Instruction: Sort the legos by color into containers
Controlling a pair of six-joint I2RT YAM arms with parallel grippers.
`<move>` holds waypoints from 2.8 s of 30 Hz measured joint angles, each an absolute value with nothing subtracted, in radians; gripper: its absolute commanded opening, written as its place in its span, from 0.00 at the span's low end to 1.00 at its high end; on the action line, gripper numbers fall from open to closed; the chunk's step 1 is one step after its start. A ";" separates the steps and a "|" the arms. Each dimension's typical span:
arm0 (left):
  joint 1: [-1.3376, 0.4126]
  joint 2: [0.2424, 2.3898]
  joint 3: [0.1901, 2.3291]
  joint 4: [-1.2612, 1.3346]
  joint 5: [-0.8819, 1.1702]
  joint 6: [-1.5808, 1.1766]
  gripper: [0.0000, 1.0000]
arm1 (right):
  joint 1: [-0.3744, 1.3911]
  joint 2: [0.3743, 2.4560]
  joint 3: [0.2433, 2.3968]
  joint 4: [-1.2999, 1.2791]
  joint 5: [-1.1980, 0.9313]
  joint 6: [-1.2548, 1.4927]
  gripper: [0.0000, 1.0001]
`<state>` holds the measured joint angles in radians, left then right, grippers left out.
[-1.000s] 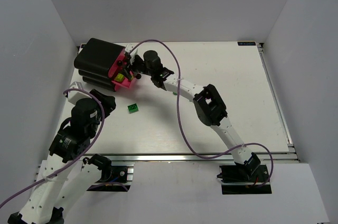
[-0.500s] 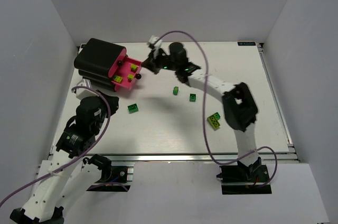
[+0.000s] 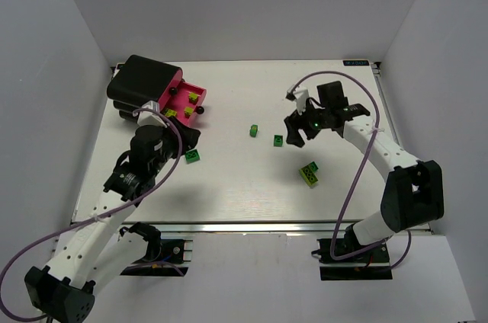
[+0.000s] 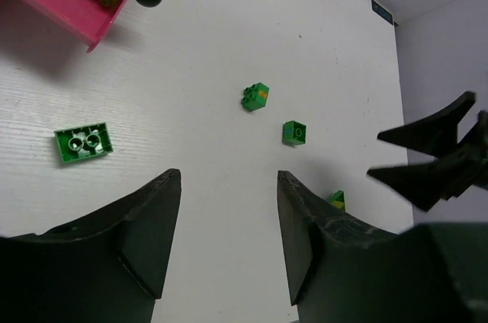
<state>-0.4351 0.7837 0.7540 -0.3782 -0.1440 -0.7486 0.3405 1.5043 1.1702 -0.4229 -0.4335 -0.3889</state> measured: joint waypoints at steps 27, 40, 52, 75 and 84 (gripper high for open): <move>-0.435 0.812 0.674 -0.252 -0.071 -0.787 0.64 | 0.348 1.608 1.111 -0.838 -0.220 -0.377 0.70; -0.435 0.789 0.661 -0.256 -0.078 -0.799 0.64 | 0.431 1.620 1.019 -0.749 -0.152 -0.322 0.45; -0.434 0.812 0.651 -0.186 -0.035 -0.810 0.73 | 0.438 1.578 1.047 -0.708 -0.245 -0.414 0.00; -0.426 1.433 0.910 0.287 0.591 -0.937 0.80 | 0.450 1.503 1.232 -0.568 -1.000 -1.105 0.00; -0.428 1.580 1.083 0.117 0.694 -0.883 0.76 | 0.499 1.574 1.296 -0.505 -0.879 -1.115 0.00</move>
<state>-0.4282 1.5799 1.0832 0.1165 0.6941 -0.8829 0.4988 1.5738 1.2964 -0.5045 -0.8795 -1.1152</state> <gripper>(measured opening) 0.767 0.406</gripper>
